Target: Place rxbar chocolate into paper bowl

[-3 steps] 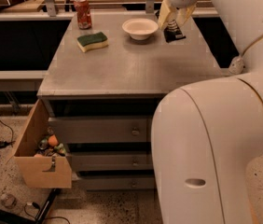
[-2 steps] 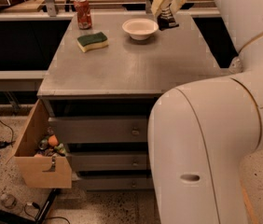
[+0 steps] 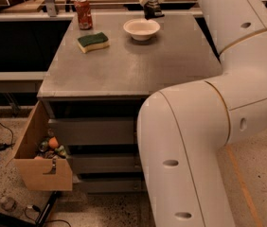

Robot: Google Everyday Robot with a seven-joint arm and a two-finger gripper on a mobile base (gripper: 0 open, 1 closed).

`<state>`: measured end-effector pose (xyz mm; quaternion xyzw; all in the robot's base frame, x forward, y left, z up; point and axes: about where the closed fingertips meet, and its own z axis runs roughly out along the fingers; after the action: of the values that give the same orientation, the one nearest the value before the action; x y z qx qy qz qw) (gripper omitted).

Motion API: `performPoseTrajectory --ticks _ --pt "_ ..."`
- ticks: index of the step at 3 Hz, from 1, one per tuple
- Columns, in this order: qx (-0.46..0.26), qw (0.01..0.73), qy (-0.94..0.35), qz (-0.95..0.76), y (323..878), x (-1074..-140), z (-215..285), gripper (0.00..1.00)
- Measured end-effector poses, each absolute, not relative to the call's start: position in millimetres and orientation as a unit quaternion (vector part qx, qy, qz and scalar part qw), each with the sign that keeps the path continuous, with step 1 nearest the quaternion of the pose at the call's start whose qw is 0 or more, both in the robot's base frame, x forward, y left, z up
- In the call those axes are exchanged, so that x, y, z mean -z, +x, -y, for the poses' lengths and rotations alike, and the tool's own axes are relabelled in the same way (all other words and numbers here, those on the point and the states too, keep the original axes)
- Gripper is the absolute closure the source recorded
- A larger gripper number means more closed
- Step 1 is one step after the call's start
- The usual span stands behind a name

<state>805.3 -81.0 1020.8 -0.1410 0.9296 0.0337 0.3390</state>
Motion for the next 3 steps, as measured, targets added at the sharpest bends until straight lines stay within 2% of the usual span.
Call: performPoseTrajectory --ticks 1,3 --pt "-0.034 0.339 -0.141 -0.93 805 -1021 81 1.0" --pt "-0.02 0.355 -0.094 -0.93 851 -982 75 1.0"
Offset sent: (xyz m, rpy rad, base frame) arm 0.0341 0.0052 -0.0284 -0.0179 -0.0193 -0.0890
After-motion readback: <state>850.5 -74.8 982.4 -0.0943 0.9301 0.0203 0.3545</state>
